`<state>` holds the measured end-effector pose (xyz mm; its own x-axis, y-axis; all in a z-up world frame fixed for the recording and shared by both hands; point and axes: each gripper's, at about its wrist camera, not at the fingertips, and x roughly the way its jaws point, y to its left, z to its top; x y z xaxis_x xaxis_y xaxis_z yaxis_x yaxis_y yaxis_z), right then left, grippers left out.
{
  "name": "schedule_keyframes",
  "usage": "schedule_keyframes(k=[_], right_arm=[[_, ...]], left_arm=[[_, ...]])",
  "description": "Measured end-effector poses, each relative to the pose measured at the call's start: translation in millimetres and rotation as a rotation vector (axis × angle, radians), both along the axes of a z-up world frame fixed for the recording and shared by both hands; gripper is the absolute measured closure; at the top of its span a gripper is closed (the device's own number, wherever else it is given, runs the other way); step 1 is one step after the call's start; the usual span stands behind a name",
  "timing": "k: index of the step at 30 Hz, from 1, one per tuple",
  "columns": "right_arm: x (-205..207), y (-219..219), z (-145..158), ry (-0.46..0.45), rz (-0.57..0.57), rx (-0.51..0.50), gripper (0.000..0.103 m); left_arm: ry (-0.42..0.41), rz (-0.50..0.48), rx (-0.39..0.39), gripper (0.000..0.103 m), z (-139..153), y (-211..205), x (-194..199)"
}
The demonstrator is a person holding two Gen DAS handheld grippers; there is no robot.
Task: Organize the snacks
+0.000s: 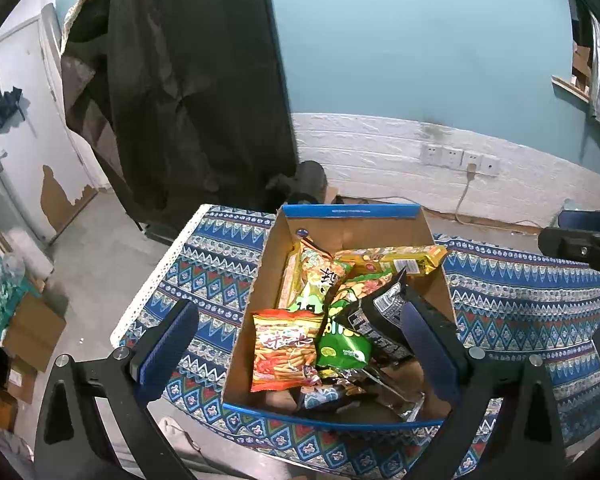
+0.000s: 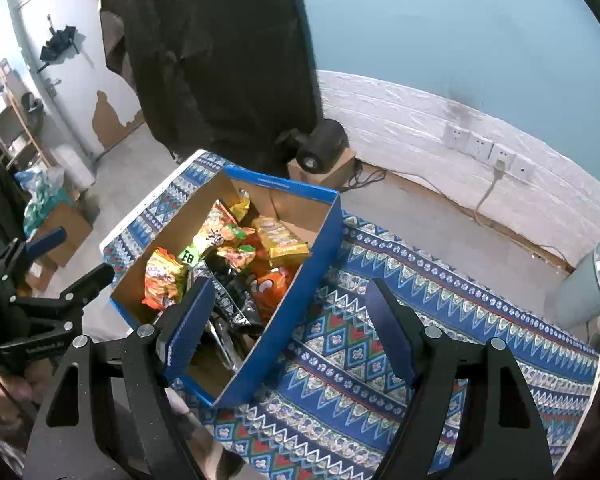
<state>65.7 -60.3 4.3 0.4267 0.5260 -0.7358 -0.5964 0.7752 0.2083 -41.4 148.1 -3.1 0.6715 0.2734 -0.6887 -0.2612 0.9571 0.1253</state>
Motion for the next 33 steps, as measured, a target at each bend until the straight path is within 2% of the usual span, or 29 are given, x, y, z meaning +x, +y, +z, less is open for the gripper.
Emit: schedule_keyframes(k=[33], right_arm=[[2.6, -2.2, -8.1, -0.002, 0.003, -0.022, 0.025]], left_arm=[[0.007, -0.012, 0.038, 0.001, -3.4, -5.6, 1.1]])
